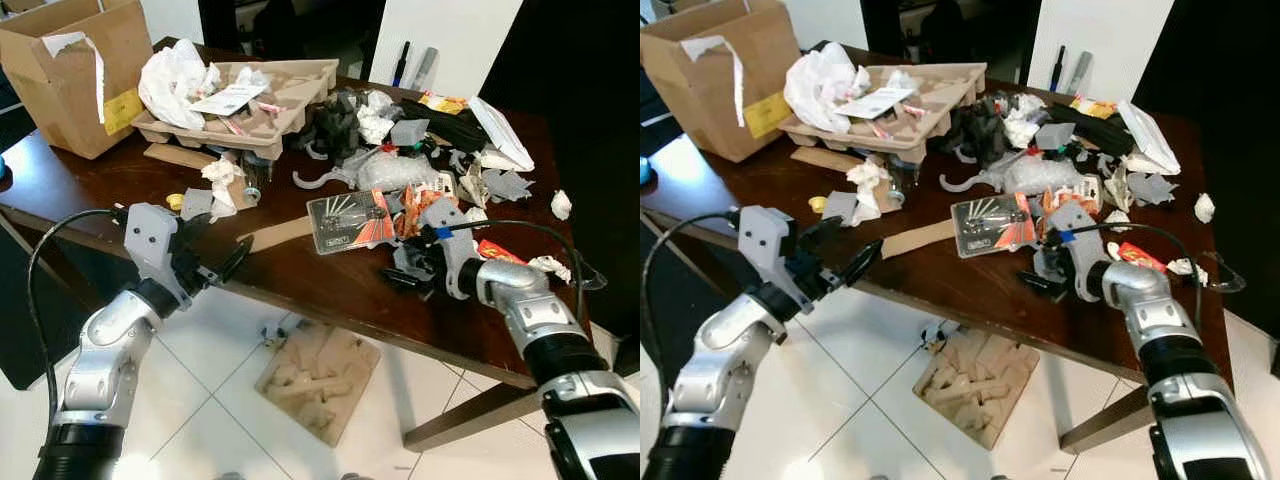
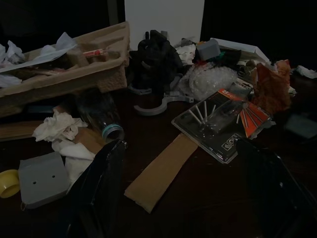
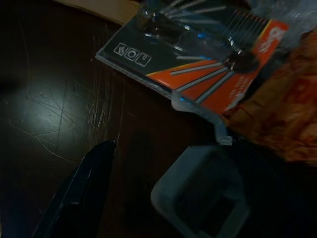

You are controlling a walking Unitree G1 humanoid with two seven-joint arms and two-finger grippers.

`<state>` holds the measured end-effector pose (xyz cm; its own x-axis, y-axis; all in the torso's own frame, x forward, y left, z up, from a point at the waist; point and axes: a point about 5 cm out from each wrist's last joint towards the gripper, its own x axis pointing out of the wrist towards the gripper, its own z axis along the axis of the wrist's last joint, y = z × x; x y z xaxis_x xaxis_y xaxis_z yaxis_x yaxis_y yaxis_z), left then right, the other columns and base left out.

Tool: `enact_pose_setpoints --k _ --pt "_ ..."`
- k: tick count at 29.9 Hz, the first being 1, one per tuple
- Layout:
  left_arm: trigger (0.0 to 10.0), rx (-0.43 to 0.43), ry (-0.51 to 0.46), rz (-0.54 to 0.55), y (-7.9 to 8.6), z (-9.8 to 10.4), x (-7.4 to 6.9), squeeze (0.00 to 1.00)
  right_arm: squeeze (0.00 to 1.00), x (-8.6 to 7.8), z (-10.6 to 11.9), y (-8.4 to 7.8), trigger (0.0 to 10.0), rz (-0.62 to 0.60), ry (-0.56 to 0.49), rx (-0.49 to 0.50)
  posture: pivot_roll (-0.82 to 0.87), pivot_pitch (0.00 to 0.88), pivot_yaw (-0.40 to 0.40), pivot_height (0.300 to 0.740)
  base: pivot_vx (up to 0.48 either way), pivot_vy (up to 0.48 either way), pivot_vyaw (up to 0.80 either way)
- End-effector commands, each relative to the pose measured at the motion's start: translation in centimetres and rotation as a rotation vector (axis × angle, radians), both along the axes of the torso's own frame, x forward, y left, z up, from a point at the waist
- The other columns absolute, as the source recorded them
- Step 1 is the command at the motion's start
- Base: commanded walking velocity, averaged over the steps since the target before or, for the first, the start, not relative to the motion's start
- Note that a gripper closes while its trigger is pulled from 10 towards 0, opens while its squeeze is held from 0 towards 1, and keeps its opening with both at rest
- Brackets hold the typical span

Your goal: Picking trash to rubbish bin

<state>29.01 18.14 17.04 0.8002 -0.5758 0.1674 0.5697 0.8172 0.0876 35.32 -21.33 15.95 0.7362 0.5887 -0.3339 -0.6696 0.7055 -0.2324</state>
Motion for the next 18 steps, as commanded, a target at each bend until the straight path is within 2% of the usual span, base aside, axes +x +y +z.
enact_pose_setpoints --k 1,8,18 --pt "10.0 -0.008 -0.012 -0.022 -0.5 0.2 -0.1 0.0 0.0 -0.4 -0.4 -0.3 10.0 0.009 0.016 -0.014 0.16 0.138 -0.041 0.74 0.0 0.0 0.0" --pt "10.0 -0.009 -0.011 -0.028 -0.6 0.2 -0.2 0.0 0.0 -0.8 0.5 -0.9 10.0 0.038 -0.005 -0.022 0.16 0.14 -0.039 0.74 0.0 0.0 0.0" --pt "10.0 -0.01 -0.01 -0.037 -0.8 0.2 -0.2 0.0 0.0 -1.6 0.9 -1.6 10.0 0.069 0.026 -0.036 0.17 0.139 -0.039 0.74 0.0 0.0 0.0"
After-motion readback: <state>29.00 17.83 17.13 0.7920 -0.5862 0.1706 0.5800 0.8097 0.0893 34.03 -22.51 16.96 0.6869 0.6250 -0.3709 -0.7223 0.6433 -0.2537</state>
